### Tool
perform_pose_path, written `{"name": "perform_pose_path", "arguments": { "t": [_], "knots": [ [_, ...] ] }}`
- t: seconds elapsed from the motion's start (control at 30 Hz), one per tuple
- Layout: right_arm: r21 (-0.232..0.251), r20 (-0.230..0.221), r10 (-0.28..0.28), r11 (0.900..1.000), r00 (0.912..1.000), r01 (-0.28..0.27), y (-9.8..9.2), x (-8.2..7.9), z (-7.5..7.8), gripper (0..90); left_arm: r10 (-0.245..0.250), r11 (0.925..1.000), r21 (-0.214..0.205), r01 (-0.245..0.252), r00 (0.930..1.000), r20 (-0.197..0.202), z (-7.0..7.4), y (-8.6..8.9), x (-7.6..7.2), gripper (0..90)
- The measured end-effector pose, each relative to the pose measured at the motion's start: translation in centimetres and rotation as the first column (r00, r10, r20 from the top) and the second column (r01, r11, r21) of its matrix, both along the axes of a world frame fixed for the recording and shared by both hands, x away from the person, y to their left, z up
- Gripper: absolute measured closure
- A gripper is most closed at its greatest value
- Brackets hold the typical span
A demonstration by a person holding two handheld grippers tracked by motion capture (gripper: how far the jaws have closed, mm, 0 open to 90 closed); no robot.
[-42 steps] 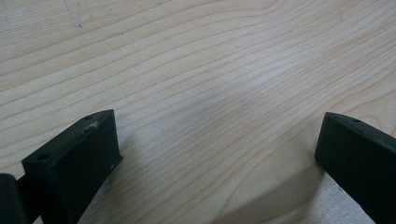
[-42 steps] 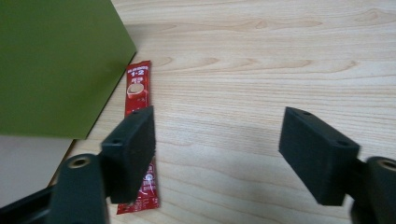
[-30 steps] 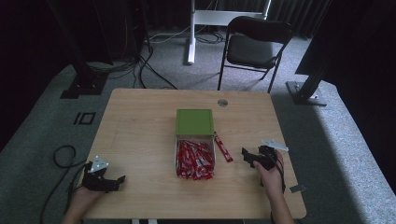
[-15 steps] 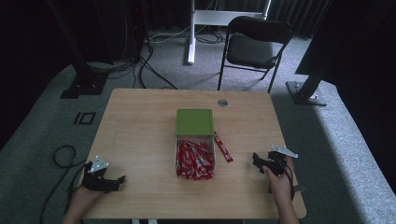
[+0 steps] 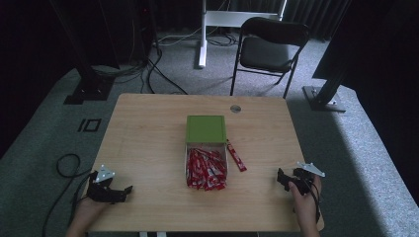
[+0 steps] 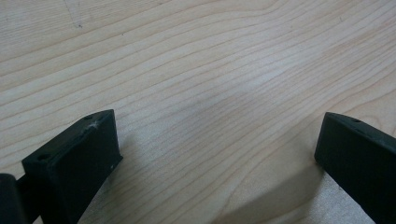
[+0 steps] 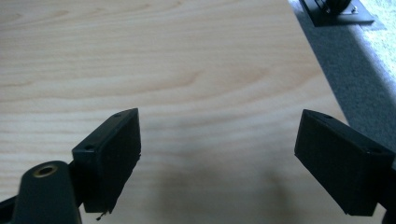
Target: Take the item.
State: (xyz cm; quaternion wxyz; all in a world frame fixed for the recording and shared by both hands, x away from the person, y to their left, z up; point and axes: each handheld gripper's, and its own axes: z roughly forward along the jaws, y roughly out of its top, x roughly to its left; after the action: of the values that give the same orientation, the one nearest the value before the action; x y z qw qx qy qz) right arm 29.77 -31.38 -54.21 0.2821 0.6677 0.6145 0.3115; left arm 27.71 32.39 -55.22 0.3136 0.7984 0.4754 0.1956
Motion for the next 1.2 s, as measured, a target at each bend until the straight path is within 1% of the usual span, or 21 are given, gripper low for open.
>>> {"name": "perform_pose_path", "arguments": {
  "t": [0.07, 0.17, 0.2, 0.4, 0.5, 0.57, 0.6, 0.67, 0.73, 0.87, 0.93, 1.07, 1.17, 1.2],
  "knots": [
    [0.002, -0.007, -0.007, 1.0000, 1.0000, 0.007, -0.3, -0.4, -0.1, 14.4, 0.000, 1.0000, 0.000, 0.000, 1.0000, 0.000, 0.0, 0.0, 0.0, 0.7],
    [-0.016, -0.013, -0.027, 0.9995, 0.9995, 0.027, -0.6, -0.8, -0.3, 14.4, 0.000, 1.0000, 0.000, 0.000, 1.0000, 0.000, 0.0, 0.0, 0.0, 0.7],
    [-0.025, -0.015, -0.027, 0.9993, 0.9995, 0.027, -0.7, -0.9, -0.3, 14.4, 0.000, 1.0000, 0.000, 0.000, 1.0000, 0.000, 0.0, 0.0, 0.0, 0.7],
    [-0.016, -0.026, -0.048, 0.9988, 0.9985, 0.047, -0.9, -1.7, -0.7, 14.4, 0.000, 1.0000, 0.000, 0.000, 1.0000, 0.000, 0.0, 0.0, 0.0, 0.7],
    [-0.030, -0.032, -0.049, 0.9984, 0.9983, 0.048, -0.7, -2.0, -0.9, 14.5, 0.000, 1.0000, 0.000, 0.000, 1.0000, 0.000, 0.0, 0.0, 0.0, 0.7],
    [-0.019, -0.036, -0.043, 0.9989, 0.9984, 0.042, -0.6, -2.1, -1.0, 14.5, 0.000, 1.0000, 0.000, 0.000, 1.0000, 0.000, 0.0, 0.0, 0.0, 0.7],
    [-0.027, -0.036, -0.039, 0.9989, 0.9986, 0.038, -0.5, -2.2, -1.0, 14.4, 0.000, 1.0000, 0.000, 0.000, 1.0000, 0.000, 0.0, 0.0, 0.0, 0.7],
    [-0.022, -0.032, -0.028, 0.9994, 0.9991, 0.027, -0.4, -2.3, -1.0, 14.4, 0.000, 1.0000, 0.000, 0.000, 1.0000, 0.000, 0.0, 0.0, 0.0, 0.7],
    [-0.025, -0.038, -0.017, 0.9996, 0.9991, 0.016, -0.2, -2.5, -1.1, 14.4, 0.000, 1.0000, 0.000, 0.000, 1.0000, 0.000, 0.0, 0.0, 0.0, 0.7],
    [-0.027, -0.044, -0.017, 0.9995, 0.9989, 0.016, -0.2, -2.7, -1.4, 13.4, 0.000, 1.0000, 0.000, 0.000, 1.0000, 0.000, 0.0, 0.0, 0.0, 0.7],
    [-0.015, -0.045, -0.019, 0.9997, 0.9988, 0.018, -0.2, -2.8, -1.5, 13.3, 0.000, 1.0000, 0.000, 0.000, 1.0000, 0.000, 0.0, 0.0, 0.0, 0.7],
    [-0.023, -0.050, -0.027, 0.9994, 0.9984, 0.026, -0.1, -2.9, -1.6, 12.6, 0.000, 1.0000, 0.000, 0.000, 1.0000, 0.000, 0.0, 0.0, 0.0, 0.7],
    [-0.046, -0.058, -0.018, 0.9988, 0.9981, 0.015, 0.0, -3.0, -1.6, 12.7, 0.000, 1.0000, 0.000, 0.000, 1.0000, 0.000, 0.0, 0.0, 0.0, 0.7],
    [-0.045, -0.059, -0.017, 0.9989, 0.9981, 0.014, 0.0, -3.0, -1.6, 12.7, 0.000, 1.0000, 0.000, 0.000, 1.0000, 0.000, 0.0, 0.0, 0.0, 0.7]
  ]
}}
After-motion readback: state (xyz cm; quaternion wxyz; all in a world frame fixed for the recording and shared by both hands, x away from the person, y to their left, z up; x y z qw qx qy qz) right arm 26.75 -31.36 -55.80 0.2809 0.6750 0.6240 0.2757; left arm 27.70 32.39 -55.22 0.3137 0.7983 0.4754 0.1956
